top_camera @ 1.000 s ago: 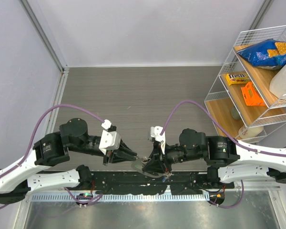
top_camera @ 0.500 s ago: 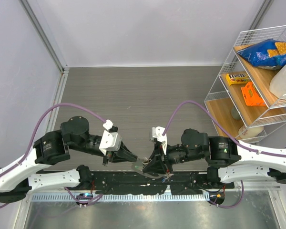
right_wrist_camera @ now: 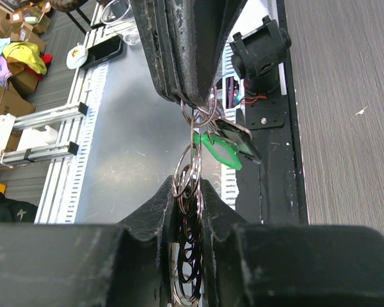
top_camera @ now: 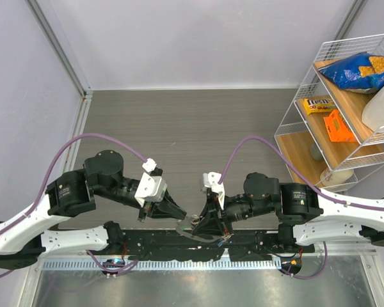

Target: Put the keys on the keyring

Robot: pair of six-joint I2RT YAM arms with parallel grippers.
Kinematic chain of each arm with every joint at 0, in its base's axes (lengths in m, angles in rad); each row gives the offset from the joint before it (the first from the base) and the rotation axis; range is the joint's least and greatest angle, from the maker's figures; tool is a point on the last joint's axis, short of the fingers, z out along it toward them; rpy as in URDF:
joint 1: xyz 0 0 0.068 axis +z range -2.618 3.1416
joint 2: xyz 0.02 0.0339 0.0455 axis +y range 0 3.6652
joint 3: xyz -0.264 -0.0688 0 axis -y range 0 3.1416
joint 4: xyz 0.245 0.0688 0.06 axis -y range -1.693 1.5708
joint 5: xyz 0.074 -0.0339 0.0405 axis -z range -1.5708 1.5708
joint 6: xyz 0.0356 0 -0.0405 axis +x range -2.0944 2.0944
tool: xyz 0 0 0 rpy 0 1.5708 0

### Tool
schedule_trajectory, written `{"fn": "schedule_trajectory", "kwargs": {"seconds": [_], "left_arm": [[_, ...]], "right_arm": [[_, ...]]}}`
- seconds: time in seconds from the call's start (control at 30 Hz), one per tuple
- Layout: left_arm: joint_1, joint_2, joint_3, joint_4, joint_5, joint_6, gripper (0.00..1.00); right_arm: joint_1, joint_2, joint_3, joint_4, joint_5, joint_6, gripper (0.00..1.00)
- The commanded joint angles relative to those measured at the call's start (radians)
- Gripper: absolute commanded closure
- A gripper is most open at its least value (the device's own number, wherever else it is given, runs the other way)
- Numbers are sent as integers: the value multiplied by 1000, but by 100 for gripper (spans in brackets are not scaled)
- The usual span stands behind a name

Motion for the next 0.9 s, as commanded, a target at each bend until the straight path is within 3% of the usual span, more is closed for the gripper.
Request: {"fn": "schedule_trajectory", "kwargs": {"seconds": [0.0, 0.77, 0.87], "left_arm": [[2, 30, 68, 52, 60, 28, 100], [-26, 7, 45, 47, 103, 49, 100], [-35, 18, 62, 34, 102, 51, 100]], "right_arm": [[4, -2, -1, 27, -74, -42, 94], [4, -31, -15, 27, -209, -106, 94], [4, -23, -15, 27, -223, -118, 88]]}}
